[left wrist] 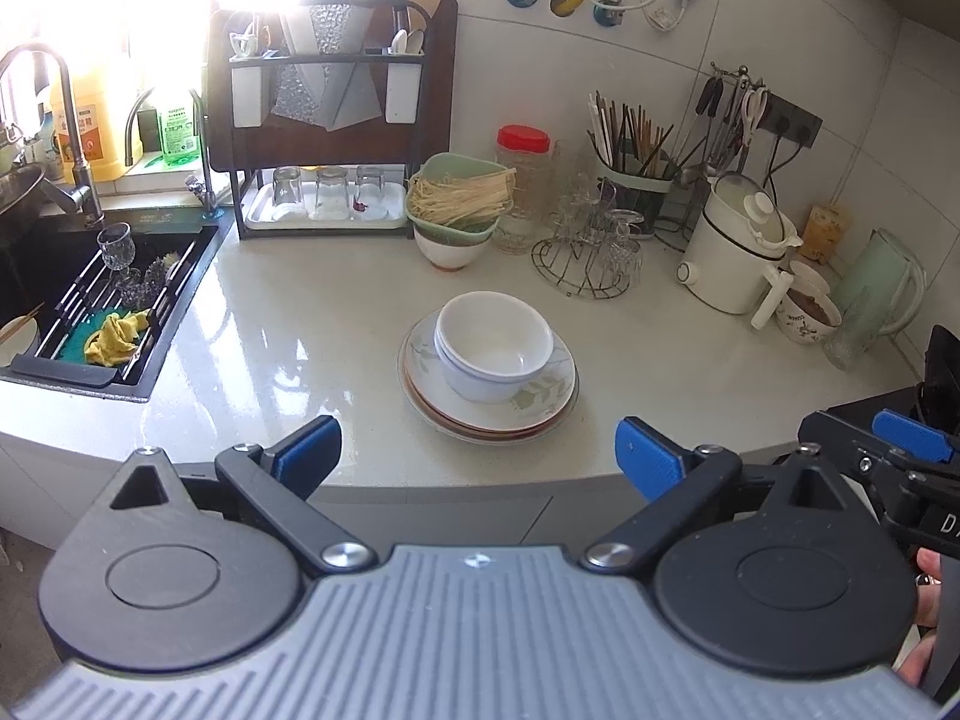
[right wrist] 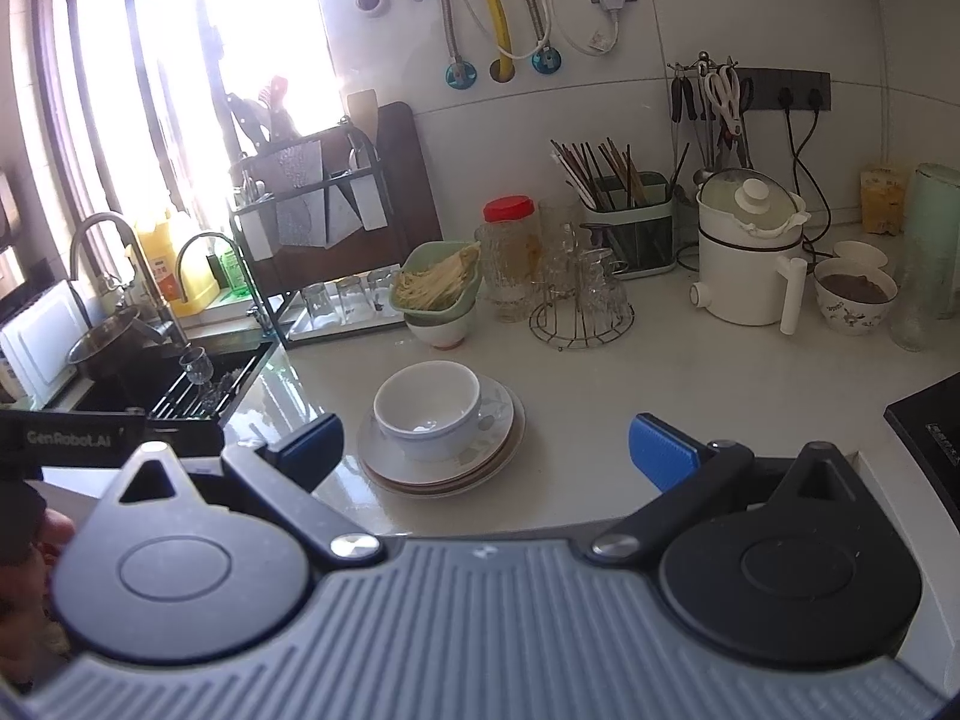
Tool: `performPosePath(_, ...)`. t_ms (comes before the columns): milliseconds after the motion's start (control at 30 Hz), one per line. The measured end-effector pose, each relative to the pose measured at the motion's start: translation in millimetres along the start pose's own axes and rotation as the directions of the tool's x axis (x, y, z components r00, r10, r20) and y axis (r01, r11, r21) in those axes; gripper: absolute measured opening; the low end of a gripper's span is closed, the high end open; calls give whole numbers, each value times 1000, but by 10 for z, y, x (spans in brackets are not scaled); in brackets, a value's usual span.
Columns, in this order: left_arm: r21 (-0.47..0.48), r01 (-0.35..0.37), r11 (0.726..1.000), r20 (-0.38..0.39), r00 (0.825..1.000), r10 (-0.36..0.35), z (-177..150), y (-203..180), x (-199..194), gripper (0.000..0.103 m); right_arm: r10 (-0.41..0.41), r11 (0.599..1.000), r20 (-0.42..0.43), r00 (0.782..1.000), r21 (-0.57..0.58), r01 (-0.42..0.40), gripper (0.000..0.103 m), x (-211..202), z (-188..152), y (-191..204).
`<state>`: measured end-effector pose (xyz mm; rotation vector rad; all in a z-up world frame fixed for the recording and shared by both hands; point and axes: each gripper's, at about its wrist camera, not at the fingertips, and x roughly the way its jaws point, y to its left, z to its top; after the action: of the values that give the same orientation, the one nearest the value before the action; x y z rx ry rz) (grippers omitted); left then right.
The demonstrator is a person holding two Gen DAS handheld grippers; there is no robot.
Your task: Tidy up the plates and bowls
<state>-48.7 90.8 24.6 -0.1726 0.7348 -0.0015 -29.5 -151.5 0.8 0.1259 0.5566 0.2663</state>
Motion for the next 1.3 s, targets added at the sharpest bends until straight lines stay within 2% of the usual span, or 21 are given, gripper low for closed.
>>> performPosePath(267, 10, 11, 1000, -21, 1000, -10, 19, -41, 52, 100, -5, 1000, -18, 1000, 9, 5, 103, -35, 0, -58)
performPosePath(433, -2, -16, 1000, -23, 1000, 16, 6, 20, 41, 100, -1, 1000, -26, 1000, 9, 1, 103, -21, 14, -67)
performPosePath(1300, 16, -24, 1000, -9, 1000, 24, 77, 8, 80, 100, -24, 1000, -20, 1000, 18, 24, 103, -13, 16, -65)
